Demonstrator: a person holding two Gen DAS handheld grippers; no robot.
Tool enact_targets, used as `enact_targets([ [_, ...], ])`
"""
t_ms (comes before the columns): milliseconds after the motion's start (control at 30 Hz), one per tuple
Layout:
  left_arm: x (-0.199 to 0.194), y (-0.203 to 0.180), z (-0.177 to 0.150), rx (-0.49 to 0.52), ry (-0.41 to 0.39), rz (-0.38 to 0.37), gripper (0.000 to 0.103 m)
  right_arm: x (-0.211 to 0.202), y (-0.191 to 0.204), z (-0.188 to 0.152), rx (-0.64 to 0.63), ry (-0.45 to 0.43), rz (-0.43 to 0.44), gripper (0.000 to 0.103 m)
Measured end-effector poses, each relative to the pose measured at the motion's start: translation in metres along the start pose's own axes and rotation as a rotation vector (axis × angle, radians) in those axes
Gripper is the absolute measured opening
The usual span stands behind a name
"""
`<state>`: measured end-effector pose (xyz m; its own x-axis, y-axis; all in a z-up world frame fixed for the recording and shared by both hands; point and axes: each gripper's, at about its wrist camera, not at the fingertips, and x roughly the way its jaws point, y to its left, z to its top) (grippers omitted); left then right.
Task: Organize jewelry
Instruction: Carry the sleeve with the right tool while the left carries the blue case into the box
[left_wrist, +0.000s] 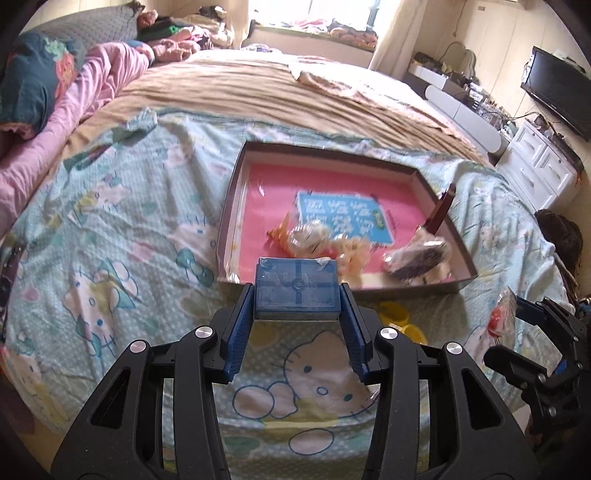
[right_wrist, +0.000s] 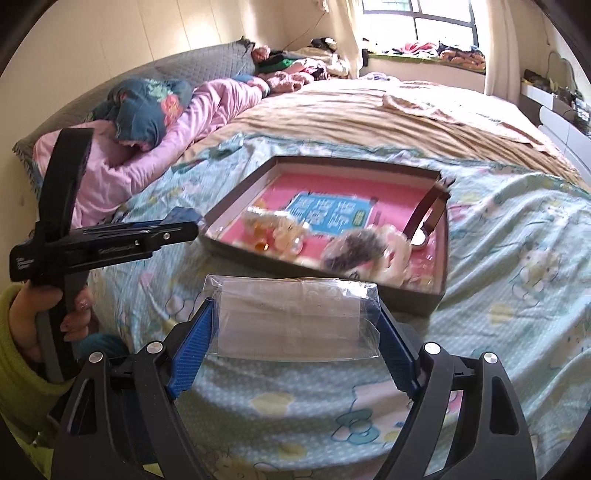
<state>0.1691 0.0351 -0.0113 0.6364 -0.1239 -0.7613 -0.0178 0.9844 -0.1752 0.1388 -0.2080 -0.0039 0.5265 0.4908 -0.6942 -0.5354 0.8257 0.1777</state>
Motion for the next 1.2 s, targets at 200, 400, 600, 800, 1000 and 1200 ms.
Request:
enact_targets([
  [200,-0.007,-0.010,0.011,0.020,-0.029,-0.003,0.036,-0.006,-0.009,0.012,0.008,-0.043,-0.024,0.081],
  [400,-0.009,-0.023,0.020,0.044,-0.048,-0.010,0.036,-0.013,-0.017,0.024,0.017,-0.088,-0.045,0.081],
  [600,-0.008,-0.033,0.029,0.067,-0.064,-0.004,0.036,-0.018,-0.027,0.031,0.037,-0.114,-0.066,0.081],
  [800,-0.002,-0.043,0.035,0.081,-0.066,-0.009,0.036,-0.020,-0.037,0.037,0.047,-0.133,-0.088,0.081],
  [1000,0.005,-0.047,0.038,0.089,-0.057,-0.005,0.037,-0.019,-0.050,0.042,0.067,-0.139,-0.120,0.081],
  [1200,0.015,-0.049,0.039,0.091,-0.041,0.001,0.037,-0.015,-0.064,0.046,0.089,-0.137,-0.147,0.081],
])
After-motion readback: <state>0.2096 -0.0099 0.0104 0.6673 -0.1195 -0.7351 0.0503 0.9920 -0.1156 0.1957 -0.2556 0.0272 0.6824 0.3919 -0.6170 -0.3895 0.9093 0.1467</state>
